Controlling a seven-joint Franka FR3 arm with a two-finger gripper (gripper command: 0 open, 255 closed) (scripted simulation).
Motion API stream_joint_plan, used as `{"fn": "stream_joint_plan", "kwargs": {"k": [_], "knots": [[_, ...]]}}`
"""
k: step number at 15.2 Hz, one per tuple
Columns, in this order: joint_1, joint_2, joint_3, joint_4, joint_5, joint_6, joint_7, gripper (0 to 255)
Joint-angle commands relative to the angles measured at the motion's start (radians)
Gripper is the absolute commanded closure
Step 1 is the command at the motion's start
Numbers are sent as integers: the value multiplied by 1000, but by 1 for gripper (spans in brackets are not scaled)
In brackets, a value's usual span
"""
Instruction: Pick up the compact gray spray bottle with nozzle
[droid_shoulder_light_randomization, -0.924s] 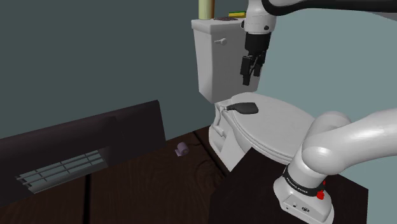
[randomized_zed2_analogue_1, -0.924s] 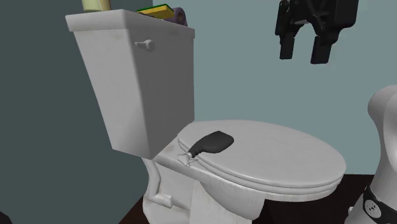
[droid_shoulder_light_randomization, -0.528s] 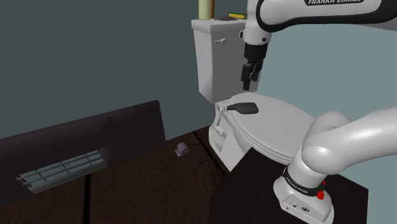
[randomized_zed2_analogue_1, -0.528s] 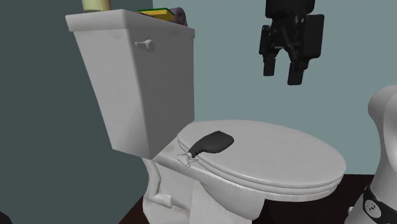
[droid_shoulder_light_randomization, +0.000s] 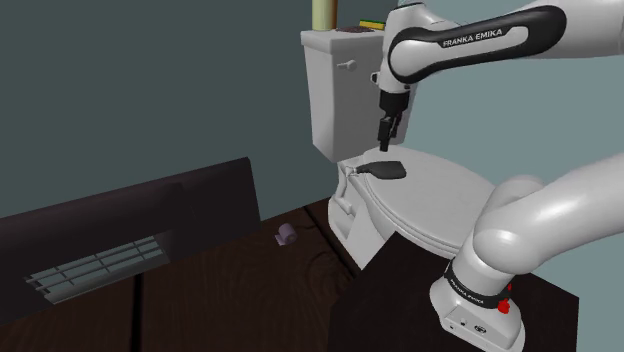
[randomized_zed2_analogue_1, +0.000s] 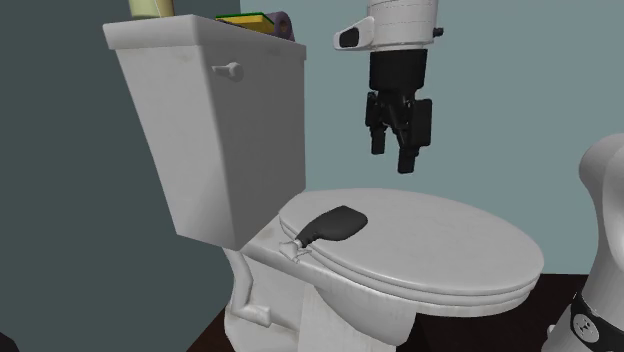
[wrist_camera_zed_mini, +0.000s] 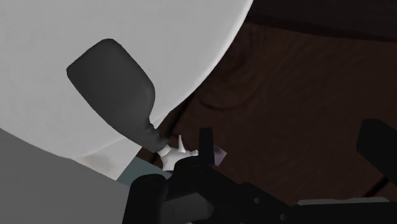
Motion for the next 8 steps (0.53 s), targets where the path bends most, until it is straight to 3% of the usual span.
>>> {"fn": "stream_joint_plan", "kwargs": {"k": [1, 8], "knots": [[-1, 48, -35, -13, -19, 69, -49, 0], [7, 278, -157, 13, -41, 295, -230, 0]]}}
